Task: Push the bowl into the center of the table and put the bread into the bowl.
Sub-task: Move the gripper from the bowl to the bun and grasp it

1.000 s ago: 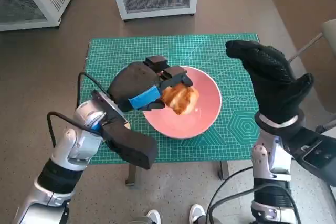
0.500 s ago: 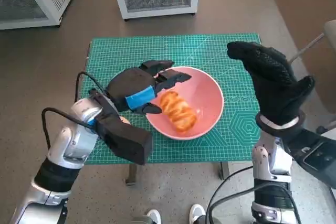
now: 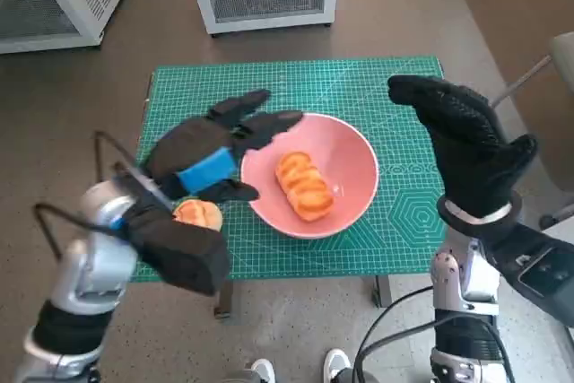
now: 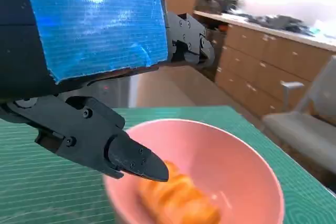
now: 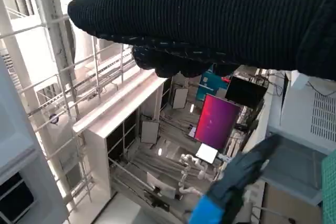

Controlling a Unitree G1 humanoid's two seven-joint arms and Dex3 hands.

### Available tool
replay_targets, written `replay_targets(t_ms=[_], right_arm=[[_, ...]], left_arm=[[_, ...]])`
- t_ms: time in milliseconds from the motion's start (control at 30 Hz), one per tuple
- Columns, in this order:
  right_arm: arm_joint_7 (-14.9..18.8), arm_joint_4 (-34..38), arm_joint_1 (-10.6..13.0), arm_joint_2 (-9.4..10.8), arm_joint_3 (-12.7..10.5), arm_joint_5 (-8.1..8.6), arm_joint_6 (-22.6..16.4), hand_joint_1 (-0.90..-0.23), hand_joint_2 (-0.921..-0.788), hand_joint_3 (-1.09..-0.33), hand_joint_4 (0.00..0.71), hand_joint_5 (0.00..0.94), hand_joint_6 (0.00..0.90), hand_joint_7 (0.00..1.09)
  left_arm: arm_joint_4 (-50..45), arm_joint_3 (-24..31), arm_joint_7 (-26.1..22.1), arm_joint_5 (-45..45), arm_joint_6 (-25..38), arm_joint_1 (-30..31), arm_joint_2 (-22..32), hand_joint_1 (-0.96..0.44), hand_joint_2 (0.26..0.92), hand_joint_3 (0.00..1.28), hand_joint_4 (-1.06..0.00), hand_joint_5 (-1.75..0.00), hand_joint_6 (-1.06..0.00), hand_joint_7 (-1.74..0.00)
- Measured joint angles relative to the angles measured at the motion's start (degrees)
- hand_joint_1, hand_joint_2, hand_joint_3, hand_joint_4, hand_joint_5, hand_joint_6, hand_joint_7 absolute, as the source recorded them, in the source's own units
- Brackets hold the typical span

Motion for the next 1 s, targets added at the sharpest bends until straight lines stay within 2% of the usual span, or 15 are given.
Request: replay_targets(t_ms=[267,500,1000], right_arm=[[-0.01,-0.23,0.06,-0.04,0.02,0.02,0.21,-0.395,-0.921,-0.465,0.585,0.020,0.156,0.67],[-0.01,-0.16,0.04,-0.07,0.02,0.06,0.56,-0.392,-0.921,-0.465,0.591,0.021,0.155,0.67],[-0.01,-0.60,0.04,-0.04,0.17,0.19,2.14,-0.398,-0.921,-0.466,0.608,0.026,0.154,0.66]], left_arm=[[-9.92,6.69,-5.38,-2.47,7.92,3.49,4.78,-0.21,0.771,0.00,-0.14,-0.01,-0.26,-0.13],[-13.84,10.87,-9.00,-4.85,12.36,9.23,8.12,-0.18,0.751,0.00,-0.14,0.00,-0.27,-0.08],[-15.53,12.44,-12.32,-7.45,15.90,17.78,10.89,-0.16,0.755,0.00,-0.13,0.00,-0.28,-0.03]])
